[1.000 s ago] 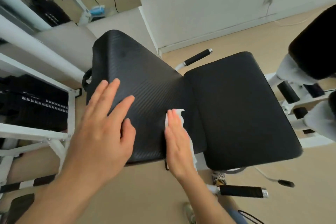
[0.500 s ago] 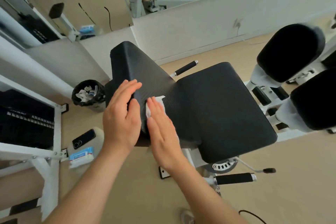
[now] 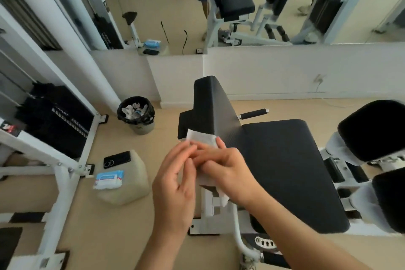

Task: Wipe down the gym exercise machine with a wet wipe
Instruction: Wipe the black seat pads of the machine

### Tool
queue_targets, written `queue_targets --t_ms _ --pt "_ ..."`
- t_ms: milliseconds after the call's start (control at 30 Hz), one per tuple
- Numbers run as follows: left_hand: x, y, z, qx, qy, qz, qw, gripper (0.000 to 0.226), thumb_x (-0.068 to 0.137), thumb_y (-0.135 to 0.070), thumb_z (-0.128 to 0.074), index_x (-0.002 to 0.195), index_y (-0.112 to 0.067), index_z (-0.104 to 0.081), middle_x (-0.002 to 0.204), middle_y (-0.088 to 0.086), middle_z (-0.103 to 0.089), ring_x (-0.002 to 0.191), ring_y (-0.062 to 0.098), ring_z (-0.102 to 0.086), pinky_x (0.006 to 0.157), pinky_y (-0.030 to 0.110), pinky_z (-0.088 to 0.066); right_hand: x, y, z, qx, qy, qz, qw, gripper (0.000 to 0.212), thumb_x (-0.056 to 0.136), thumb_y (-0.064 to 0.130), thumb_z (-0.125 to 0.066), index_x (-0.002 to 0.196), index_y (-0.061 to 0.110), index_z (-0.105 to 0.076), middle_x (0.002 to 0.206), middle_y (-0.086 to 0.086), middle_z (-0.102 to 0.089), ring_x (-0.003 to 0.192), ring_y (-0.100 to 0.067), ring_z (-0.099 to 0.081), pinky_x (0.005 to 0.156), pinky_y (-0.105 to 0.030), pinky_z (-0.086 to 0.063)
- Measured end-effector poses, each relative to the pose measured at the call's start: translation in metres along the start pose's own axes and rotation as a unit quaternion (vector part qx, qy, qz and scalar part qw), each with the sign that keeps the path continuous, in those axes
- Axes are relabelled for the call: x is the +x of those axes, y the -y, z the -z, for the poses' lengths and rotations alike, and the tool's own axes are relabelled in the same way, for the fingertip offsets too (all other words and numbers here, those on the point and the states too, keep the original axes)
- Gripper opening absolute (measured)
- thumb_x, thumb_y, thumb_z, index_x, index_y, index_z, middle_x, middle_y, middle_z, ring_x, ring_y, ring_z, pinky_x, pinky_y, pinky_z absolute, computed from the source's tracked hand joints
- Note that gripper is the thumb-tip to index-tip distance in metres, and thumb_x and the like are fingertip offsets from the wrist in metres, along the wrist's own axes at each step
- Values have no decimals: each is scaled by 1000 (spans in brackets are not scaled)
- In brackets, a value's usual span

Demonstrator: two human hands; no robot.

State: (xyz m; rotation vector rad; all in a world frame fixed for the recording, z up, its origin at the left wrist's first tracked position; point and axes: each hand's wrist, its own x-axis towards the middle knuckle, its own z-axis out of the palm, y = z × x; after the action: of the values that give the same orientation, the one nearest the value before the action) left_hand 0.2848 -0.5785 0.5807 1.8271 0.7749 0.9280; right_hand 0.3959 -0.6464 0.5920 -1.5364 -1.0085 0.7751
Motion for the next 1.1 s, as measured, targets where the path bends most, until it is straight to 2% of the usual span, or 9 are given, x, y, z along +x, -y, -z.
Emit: queue_targets --t_ms 100,233,367,467,600,667,734,800,1100 --pt "2 -7 -15 19 14 -17 1000 32 95 -36 -51 122 -22 -64 127 -8 -59 121 3 -52 98 11 -39 6 11 7 156 -119 -52 979 29 73 0 -46 70 -1 -75 75 -14 -74 81 -20 -66 112 -32 -35" --pt "9 6 -20 80 -36 -2 996 26 87 -18 -70 113 -21 -69 111 -11 -60 105 3 -58 86 14 -45 -11 0 1 102 -210 -59 971 38 83 -14 -46 92 9 -76 94 0 -75 97 -13 -68 87 -31 -52" --pt "8 19 -14 -96 -68 196 973 19 85 -8 -71 92 -26 -75 96 -5 -74 92 7 -68 78 21 -52 -27 -29 -6 -214 -91 78 970 40 97 19 -49 137 22 -54 152 5 -40 145 -9 -26 117 -20 -23" --pt "14 27 -9 -237 -96 317 913 24 86 1 -66 89 -21 -74 94 4 -75 90 16 -70 74 23 -55 -29 -39 0 -351 3 103 931 49 104 40 -32 150 23 -36 163 6 -12 151 -13 5 120 -29 -6" --pt "21 25 5 153 -131 113 973 35 87 5 -58 105 -22 -71 112 -1 -63 108 18 -60 94 31 -47 9 -25 23 -432 73 86 895 57 101 51 -17 154 31 -22 163 13 -4 147 -6 20 121 -42 -1" --pt "20 7 -1 199 -111 -47 973 32 90 -3 -53 117 -13 -67 123 1 -59 118 14 -54 102 25 -41 28 -18 26 -316 77 50 944 53 100 39 -27 153 30 -25 160 19 -6 147 0 13 123 -43 -3" --pt "21 -12 -25 198 33 -58 978 46 98 -29 -40 140 -14 -48 145 -5 -42 136 7 -36 111 18 -29 31 -9 27 -58 14 -10 998 49 96 18 -35 144 27 -42 156 14 -29 147 0 -15 123 -37 -16" --pt "16 -8 -51 297 105 -36 948 67 96 -45 -29 154 -15 -13 160 0 -15 148 12 -11 119 29 -21 20 -6 33 110 -69 -69 989 47 98 1 -38 137 23 -53 143 12 -52 134 2 -41 117 -32 -32" --pt "124 -9 -106 510 191 63 837 87 96 -34 -48 149 -1 13 156 30 5 147 40 -1 121 44 -11 20 -42 55 60 -97 -108 988 45 103 14 -43 144 33 -41 141 22 -50 131 9 -41 116 -30 -32"
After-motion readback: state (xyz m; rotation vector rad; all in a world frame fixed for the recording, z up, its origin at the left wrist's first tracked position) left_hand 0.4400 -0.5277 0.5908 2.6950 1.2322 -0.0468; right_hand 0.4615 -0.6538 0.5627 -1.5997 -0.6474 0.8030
